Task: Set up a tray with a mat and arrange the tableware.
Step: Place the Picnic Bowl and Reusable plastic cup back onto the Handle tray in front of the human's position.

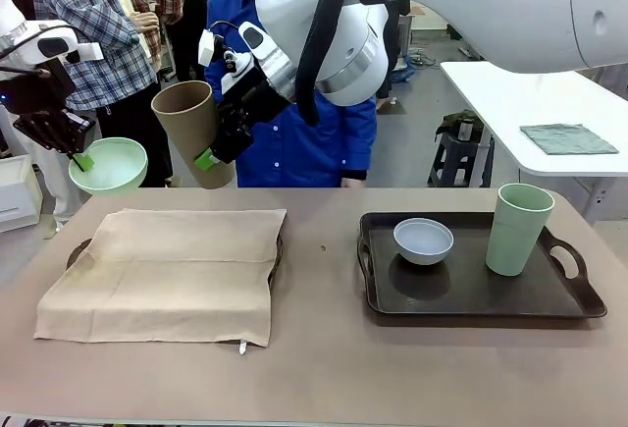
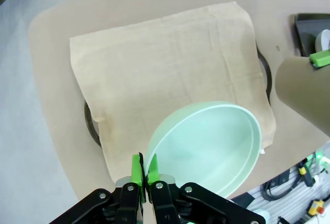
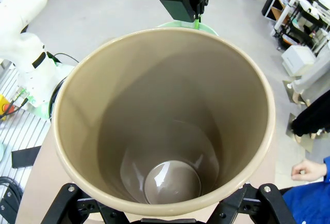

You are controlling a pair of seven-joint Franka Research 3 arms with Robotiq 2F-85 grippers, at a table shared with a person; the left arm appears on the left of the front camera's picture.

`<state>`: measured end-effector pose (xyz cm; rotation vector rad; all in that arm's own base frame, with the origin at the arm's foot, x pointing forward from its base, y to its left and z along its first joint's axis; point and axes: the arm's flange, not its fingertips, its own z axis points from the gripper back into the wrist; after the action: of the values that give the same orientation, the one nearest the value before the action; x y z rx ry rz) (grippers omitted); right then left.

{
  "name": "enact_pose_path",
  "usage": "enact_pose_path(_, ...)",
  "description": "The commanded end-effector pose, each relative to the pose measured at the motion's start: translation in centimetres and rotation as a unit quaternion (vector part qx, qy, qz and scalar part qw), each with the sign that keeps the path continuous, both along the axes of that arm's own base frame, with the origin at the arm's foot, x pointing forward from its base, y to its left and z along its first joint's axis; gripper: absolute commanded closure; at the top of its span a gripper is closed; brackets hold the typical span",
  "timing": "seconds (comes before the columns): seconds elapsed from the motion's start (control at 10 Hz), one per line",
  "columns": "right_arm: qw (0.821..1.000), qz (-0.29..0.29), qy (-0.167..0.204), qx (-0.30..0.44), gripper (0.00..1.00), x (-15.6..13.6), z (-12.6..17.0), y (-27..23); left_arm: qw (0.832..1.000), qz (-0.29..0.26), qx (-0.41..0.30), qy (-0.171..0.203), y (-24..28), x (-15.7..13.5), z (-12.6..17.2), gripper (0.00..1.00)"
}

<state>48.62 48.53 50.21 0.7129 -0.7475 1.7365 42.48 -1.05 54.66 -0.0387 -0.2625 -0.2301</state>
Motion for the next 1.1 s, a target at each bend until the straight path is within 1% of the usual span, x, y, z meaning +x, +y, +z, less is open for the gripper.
enact_pose_path(0.0, 1.0, 0.015, -0.017, 0.017, 0.17, 0.4, -1.1, -0.7, 1.0, -0.004, -0.02, -0.005, 0.7, 0.6, -1.3, 0.96)
enact_pose_path(0.2, 0.997, 0.015, 0.001, 0.073, 0.17, 2.0, -3.7, -2.0, 0.999, -0.004, -0.042, 0.022, 1.4, 1.8, -4.3, 0.96)
enact_pose_path(0.5, 0.994, 0.004, 0.032, 0.106, 0.17, 2.9, -7.6, -2.5, 0.997, 0.016, -0.054, 0.06, 2.8, 2.6, -8.0, 0.96)
enact_pose_path(0.6, 0.994, 0.001, 0.048, 0.103, 0.17, 3.4, -9.3, -2.6, 0.996, 0.013, -0.055, 0.066, 3.0, 3.2, -9.4, 0.96)
enact_pose_path(0.7, 0.993, -0.002, 0.057, 0.102, 0.17, 3.6, -10.6, -2.5, 0.996, 0.016, -0.053, 0.07, 3.2, 3.2, -10.1, 0.96)
enact_pose_path(1.0, 0.993, -0.007, 0.077, 0.086, 0.17, 4.4, -14.4, -2.6, 0.994, 0.022, -0.053, 0.095, 3.2, 4.6, -12.9, 0.96)
